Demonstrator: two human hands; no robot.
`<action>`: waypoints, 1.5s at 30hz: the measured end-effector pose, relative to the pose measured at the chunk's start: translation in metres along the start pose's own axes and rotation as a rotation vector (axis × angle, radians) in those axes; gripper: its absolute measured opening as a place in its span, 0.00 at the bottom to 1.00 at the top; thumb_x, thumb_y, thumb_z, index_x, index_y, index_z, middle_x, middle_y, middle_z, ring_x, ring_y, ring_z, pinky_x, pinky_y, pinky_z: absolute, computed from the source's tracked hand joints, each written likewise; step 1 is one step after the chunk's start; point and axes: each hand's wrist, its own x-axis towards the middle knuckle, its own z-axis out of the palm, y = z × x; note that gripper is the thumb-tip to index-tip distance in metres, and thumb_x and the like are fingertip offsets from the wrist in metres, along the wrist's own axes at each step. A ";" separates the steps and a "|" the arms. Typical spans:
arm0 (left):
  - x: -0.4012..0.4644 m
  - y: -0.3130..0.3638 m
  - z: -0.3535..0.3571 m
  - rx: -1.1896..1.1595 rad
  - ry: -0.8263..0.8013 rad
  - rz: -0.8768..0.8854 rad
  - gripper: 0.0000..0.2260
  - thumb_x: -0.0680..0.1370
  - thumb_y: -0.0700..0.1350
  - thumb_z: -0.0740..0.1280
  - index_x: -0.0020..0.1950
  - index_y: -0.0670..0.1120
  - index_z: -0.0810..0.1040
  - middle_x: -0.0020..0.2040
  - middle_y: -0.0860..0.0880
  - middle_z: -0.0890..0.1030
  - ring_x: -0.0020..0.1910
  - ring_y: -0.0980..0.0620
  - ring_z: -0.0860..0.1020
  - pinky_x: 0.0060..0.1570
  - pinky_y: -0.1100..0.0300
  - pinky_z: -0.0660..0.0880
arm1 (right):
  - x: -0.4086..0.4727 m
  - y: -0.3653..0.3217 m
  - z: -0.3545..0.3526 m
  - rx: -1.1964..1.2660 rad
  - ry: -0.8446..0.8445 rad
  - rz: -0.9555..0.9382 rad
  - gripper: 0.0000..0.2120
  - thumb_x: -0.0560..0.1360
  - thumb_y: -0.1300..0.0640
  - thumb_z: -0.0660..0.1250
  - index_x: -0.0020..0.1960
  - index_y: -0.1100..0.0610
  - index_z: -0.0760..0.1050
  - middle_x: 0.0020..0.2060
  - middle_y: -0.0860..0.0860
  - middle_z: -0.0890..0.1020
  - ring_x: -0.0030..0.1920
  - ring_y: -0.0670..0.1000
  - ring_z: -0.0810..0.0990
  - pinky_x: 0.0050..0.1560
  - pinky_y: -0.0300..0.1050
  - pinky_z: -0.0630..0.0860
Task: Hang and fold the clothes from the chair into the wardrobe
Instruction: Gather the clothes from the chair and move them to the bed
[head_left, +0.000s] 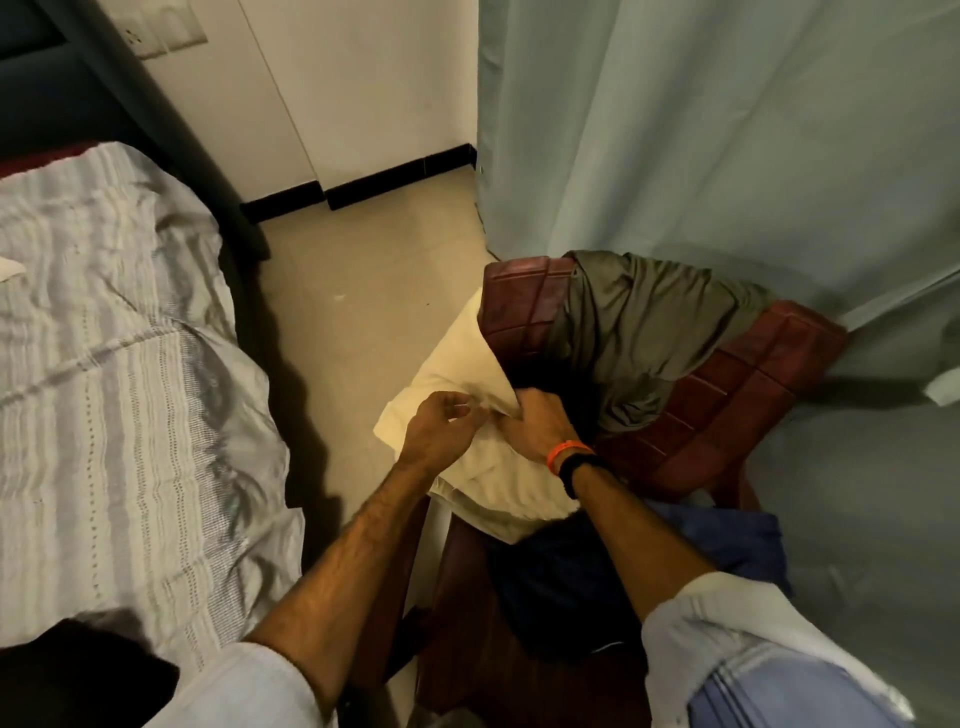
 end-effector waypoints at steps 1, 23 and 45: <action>-0.005 0.006 -0.001 -0.028 0.001 -0.036 0.24 0.74 0.60 0.71 0.63 0.47 0.73 0.60 0.48 0.79 0.55 0.49 0.79 0.51 0.48 0.81 | -0.006 -0.003 -0.002 0.029 0.020 -0.049 0.12 0.76 0.56 0.68 0.55 0.62 0.79 0.52 0.61 0.81 0.55 0.64 0.79 0.52 0.49 0.75; -0.071 0.092 0.034 -0.015 0.198 0.090 0.21 0.77 0.43 0.62 0.71 0.43 0.69 0.63 0.43 0.76 0.61 0.41 0.75 0.64 0.45 0.73 | -0.004 0.043 -0.112 0.321 0.510 0.309 0.35 0.67 0.44 0.78 0.65 0.60 0.69 0.60 0.57 0.76 0.61 0.59 0.76 0.60 0.51 0.76; -0.090 0.083 0.027 0.314 -0.190 0.602 0.66 0.58 0.41 0.84 0.78 0.66 0.40 0.61 0.54 0.78 0.56 0.51 0.79 0.56 0.52 0.78 | -0.097 0.007 -0.106 0.688 0.169 -0.276 0.19 0.59 0.65 0.63 0.23 0.49 0.56 0.22 0.42 0.59 0.26 0.42 0.58 0.31 0.42 0.57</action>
